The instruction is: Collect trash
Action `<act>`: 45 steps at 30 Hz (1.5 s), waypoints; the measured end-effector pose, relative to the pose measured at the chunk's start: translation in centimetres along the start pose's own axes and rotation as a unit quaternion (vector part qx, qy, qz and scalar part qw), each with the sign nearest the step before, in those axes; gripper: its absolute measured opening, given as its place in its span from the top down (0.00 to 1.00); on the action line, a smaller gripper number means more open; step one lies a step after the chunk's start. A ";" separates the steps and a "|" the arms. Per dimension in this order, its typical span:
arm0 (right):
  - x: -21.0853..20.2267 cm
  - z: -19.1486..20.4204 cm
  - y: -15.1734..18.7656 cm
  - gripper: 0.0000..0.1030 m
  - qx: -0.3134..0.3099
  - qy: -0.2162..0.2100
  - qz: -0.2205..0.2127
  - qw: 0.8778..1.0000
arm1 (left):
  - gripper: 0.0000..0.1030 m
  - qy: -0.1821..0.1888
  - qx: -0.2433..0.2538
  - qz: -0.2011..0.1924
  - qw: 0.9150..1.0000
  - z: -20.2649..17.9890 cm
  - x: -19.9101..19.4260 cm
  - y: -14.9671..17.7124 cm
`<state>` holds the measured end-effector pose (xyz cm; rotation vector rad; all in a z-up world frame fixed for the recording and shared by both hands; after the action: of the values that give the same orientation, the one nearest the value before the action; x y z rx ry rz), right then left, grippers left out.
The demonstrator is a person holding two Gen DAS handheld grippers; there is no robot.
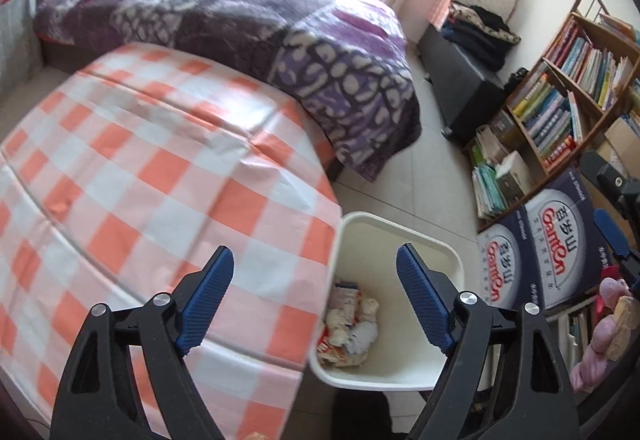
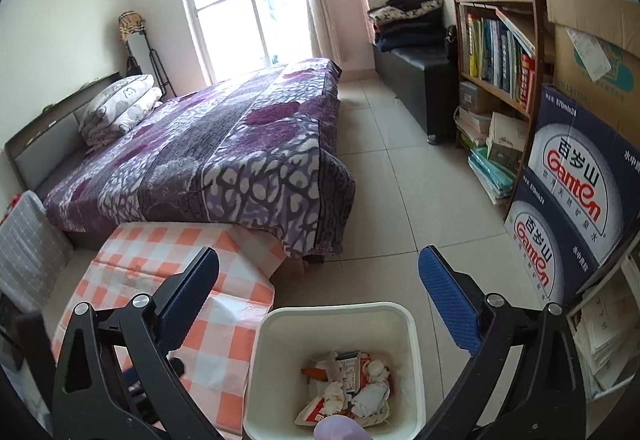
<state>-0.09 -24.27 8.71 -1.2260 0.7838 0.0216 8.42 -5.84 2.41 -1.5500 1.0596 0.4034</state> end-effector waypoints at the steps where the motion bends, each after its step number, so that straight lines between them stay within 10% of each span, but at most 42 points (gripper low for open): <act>1: -0.5 1.3 0.5 0.07 -0.019 0.004 -0.012 1.000 | 0.17 -0.020 0.001 -0.020 1.000 0.9 -1.1 -0.2; 5: -2.0 5.6 2.1 0.07 -0.076 0.011 -0.027 0.997 | 0.08 -0.121 -0.007 -0.114 0.986 4.4 -6.7 0.3; 10: -4.6 9.9 5.4 0.07 -0.122 -0.003 -0.051 0.991 | 0.07 -0.228 -0.015 -0.230 0.946 7.5 -13.0 2.1; 14: -5.3 12.0 7.2 0.07 -0.122 -0.031 -0.042 0.991 | 0.07 -0.199 -0.069 -0.156 0.965 10.9 -12.7 2.4; 21: -4.2 15.3 9.3 0.07 -0.152 -0.043 -0.009 0.987 | 0.07 -0.267 -0.046 -0.166 0.948 11.9 -11.7 3.9; 45: -1.9 16.1 10.3 0.07 -0.154 -0.042 0.025 0.987 | 0.07 -0.257 -0.057 -0.112 0.958 13.1 -8.5 3.9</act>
<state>2.66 -6.10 3.08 -1.4878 0.7562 0.2413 4.66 9.77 2.68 -1.5301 0.4586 0.6746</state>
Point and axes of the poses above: each gripper's, at about its wrist camera, not at the fingertips, and x roughly the way its jaws point, z to its left, y to its underside, the point moved 1 cm from there along x, roughly the way its jaws point, and after that the axes turned 1 degree about y, right-handed, at the moved point
